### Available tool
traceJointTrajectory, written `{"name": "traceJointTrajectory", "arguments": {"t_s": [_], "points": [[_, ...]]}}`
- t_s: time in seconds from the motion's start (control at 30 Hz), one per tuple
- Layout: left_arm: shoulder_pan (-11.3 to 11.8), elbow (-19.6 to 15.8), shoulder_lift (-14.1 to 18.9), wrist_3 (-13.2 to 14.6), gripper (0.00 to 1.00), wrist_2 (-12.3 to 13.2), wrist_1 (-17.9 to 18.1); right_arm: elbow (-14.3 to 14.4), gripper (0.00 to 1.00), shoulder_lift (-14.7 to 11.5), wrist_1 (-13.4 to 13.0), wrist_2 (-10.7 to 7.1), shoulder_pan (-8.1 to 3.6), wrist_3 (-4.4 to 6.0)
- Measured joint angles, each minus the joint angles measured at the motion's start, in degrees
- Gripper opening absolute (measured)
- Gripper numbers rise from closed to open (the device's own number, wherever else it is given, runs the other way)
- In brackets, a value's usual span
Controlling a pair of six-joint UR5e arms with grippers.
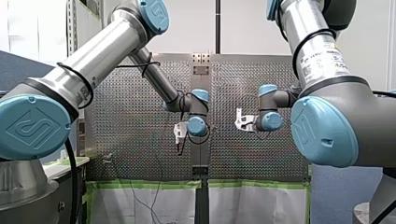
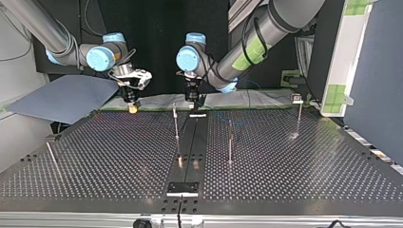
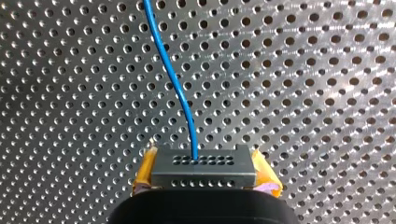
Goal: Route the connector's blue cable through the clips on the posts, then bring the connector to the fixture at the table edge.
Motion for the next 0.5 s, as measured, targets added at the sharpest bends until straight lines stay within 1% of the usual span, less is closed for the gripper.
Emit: {"name": "traceJointTrajectory", "arguments": {"t_s": [0.23,0.5], "points": [[0.28,0.09,-0.06,-0.02,0.0,0.59,0.45,-0.04,0.0,0.01,-0.01,0.01,-0.66,0.17],[0.78,0.73,-0.15,-0.04,0.0,0.94,0.44,-0.04,0.0,0.06,-0.01,-0.07,-0.69,-0.11]]}}
